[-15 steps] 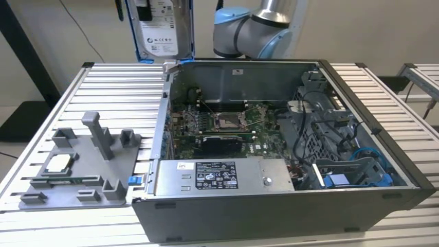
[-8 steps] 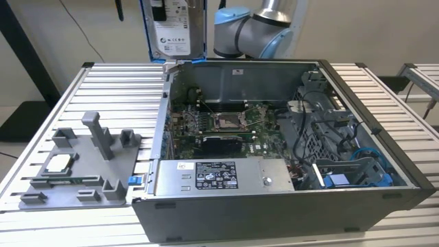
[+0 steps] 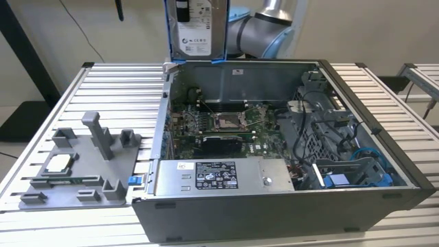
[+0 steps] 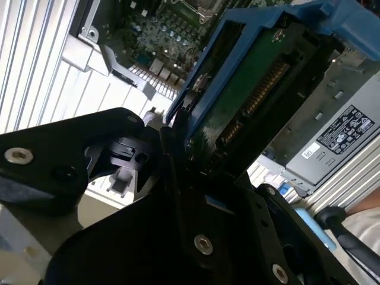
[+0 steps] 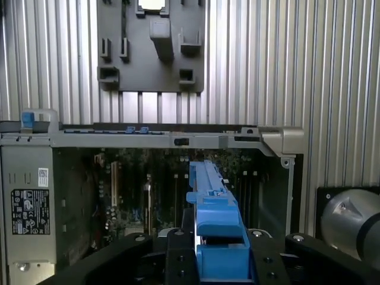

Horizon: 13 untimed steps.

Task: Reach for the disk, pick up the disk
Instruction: 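Pick up the disk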

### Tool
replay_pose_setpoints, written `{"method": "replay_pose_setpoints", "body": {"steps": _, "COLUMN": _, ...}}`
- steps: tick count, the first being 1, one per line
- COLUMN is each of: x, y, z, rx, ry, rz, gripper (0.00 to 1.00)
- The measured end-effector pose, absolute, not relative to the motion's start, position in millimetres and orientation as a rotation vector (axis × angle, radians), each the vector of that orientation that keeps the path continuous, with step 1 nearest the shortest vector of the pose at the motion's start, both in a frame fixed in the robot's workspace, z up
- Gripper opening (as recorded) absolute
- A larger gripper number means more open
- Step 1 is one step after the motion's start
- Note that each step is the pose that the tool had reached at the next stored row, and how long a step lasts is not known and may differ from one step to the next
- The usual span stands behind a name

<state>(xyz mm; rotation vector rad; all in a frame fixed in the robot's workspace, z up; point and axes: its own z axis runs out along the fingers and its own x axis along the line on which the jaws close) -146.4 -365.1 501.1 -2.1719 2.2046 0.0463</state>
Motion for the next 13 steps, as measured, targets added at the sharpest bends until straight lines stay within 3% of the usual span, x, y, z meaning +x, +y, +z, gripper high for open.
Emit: {"method": "replay_pose_setpoints", "body": {"steps": 13, "x": -87.4, "y": -365.2, "z": 498.4, "rx": -2.172, "ry": 2.205, "rz": 0.046, "gripper": 0.00}}
